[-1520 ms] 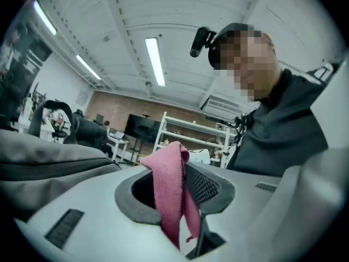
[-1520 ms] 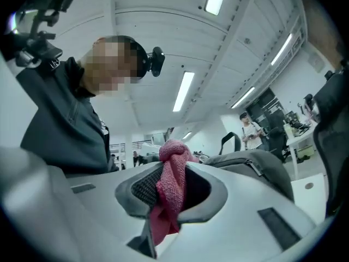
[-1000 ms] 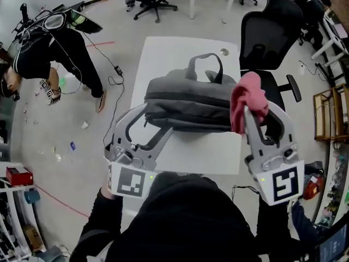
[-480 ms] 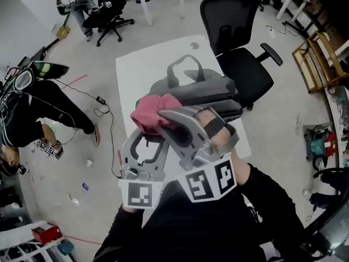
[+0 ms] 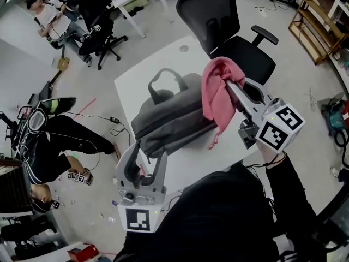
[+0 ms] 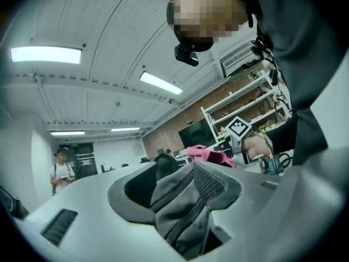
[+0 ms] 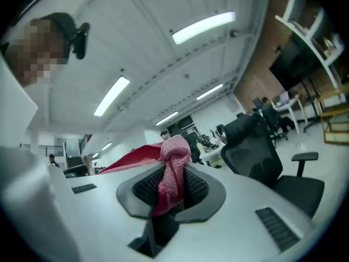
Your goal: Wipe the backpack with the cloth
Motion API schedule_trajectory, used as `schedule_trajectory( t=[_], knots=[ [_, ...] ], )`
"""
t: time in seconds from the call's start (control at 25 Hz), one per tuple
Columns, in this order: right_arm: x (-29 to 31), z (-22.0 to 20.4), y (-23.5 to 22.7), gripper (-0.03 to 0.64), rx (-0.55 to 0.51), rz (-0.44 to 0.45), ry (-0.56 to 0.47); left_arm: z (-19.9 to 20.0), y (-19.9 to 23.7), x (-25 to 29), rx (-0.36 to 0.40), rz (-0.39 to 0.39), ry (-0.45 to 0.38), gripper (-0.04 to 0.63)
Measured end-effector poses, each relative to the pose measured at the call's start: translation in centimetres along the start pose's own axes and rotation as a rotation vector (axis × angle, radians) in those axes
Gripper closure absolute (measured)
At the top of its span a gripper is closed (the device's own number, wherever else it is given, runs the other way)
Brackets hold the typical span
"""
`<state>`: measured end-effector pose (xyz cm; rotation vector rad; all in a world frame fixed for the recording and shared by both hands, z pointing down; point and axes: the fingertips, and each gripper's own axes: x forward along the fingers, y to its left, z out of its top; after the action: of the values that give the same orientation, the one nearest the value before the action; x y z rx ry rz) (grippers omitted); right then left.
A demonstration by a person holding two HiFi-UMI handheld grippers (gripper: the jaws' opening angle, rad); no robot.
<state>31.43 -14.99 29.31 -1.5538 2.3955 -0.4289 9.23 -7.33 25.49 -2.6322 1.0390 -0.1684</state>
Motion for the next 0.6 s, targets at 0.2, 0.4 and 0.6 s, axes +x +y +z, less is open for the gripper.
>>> schedule_trajectory(
  t=[0.2, 0.4, 0.6],
  knots=[
    [-2.6, -4.3, -8.8, 0.552, 0.112, -0.075, 0.097, 1.0, -9.0, 6.4, 0.038, -0.142, 0.035, 0.368],
    [-3.1, -9.2, -13.2, 0.552, 0.193, -0.032, 0.222, -1.9, -15.8, 12.8, 0.119, -0.225, 0.18, 0.368],
    [-3.0, -10.1, -14.3, 0.552, 0.22, 0.028, 0.259, -4.5, -16.5, 15.4, 0.338, -0.163, 0.334, 0.368]
  ],
)
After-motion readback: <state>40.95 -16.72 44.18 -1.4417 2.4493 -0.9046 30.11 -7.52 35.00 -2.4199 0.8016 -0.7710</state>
